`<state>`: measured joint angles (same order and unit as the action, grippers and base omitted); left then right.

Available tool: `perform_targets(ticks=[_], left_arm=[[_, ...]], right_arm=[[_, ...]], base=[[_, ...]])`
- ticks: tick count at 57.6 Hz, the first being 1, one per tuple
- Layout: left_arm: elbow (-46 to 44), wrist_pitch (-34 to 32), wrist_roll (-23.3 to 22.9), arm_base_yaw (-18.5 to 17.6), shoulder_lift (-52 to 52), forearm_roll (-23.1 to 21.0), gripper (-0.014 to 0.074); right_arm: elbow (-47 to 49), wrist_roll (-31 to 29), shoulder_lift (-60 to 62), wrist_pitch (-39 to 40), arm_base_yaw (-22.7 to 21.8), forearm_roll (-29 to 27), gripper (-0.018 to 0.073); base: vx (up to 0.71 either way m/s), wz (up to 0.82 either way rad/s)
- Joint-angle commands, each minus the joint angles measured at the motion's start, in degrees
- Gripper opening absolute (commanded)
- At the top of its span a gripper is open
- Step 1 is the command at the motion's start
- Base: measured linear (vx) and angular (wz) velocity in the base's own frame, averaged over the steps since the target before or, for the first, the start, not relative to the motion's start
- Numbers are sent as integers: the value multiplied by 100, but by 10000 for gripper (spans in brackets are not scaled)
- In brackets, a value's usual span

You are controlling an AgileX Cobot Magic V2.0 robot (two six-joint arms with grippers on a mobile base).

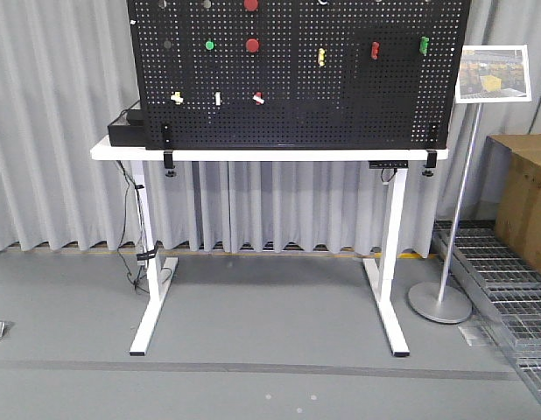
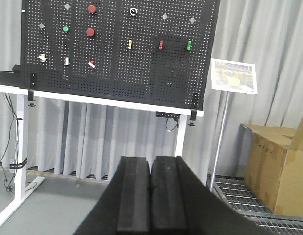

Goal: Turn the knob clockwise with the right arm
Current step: 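Drive the base forward up to the black pegboard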

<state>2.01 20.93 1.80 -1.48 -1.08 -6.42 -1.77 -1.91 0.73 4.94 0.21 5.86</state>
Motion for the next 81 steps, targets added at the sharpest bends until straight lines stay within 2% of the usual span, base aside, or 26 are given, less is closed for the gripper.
perform_targets(ticks=[1, 52, 81], left_arm=[[57, -419, -41, 12, -57, -41, -6], [57, -419, -41, 12, -57, -41, -6], [57, -419, -41, 12, -57, -41, -6]], right_arm=[[-32, -24, 65, 477, -31, 33, -9], [-32, -24, 65, 483, -31, 33, -9], [-32, -24, 65, 483, -31, 33, -9]], base=[[0, 0], [1, -1], [28, -4]])
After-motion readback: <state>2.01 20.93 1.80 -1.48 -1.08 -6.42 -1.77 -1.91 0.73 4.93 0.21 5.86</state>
